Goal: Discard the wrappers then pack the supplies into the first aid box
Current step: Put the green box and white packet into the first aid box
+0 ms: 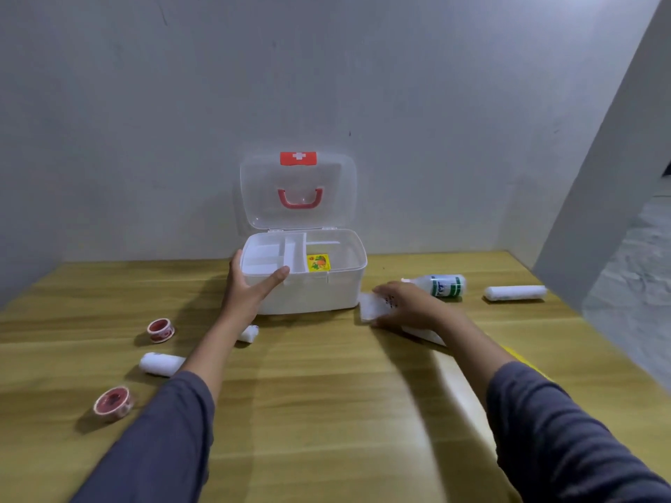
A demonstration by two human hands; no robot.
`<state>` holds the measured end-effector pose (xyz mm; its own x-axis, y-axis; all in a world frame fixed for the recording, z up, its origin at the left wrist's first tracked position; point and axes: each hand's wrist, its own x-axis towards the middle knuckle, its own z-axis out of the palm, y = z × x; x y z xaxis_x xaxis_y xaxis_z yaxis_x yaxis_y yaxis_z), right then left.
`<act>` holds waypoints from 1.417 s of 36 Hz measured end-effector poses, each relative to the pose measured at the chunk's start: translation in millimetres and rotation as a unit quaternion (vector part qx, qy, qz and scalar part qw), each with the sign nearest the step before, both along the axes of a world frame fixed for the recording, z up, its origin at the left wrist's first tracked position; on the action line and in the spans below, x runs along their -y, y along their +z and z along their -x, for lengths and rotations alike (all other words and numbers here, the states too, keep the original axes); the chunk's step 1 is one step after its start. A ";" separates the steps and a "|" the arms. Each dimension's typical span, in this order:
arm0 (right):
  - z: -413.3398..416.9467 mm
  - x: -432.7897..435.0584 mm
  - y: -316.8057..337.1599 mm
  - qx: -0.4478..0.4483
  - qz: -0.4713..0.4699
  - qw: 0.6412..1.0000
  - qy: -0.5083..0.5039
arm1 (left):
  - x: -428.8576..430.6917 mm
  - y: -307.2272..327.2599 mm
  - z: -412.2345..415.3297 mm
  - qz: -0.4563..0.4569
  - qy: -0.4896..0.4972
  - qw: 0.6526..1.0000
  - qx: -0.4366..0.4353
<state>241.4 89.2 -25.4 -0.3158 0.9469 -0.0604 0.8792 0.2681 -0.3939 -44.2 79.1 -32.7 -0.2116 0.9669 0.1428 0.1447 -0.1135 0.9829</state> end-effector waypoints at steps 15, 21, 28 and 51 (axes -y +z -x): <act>-19.6 -8.2 57.1 -0.073 -0.110 0.991 -0.030 | 2.5 3.2 -1.1 0.004 -0.004 1.000 0.013; 13.6 -28.3 83.3 -0.073 -0.125 0.989 0.005 | 1.8 2.0 -1.8 -0.002 0.002 1.000 0.014; 72.5 -56.9 91.0 0.086 -0.100 0.988 0.083 | -1.8 -0.8 0.7 -0.009 -0.003 1.000 0.007; 96.5 -80.2 63.9 0.136 -0.063 0.985 0.086 | 0.0 0.5 -0.8 -0.029 -0.007 0.999 0.012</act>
<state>144.9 169.4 38.5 -0.4613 0.8858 -0.0511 0.8845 0.4546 -0.1045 -43.5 79.1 -32.1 -0.2020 0.9601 0.1936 0.1197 -0.1719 0.9778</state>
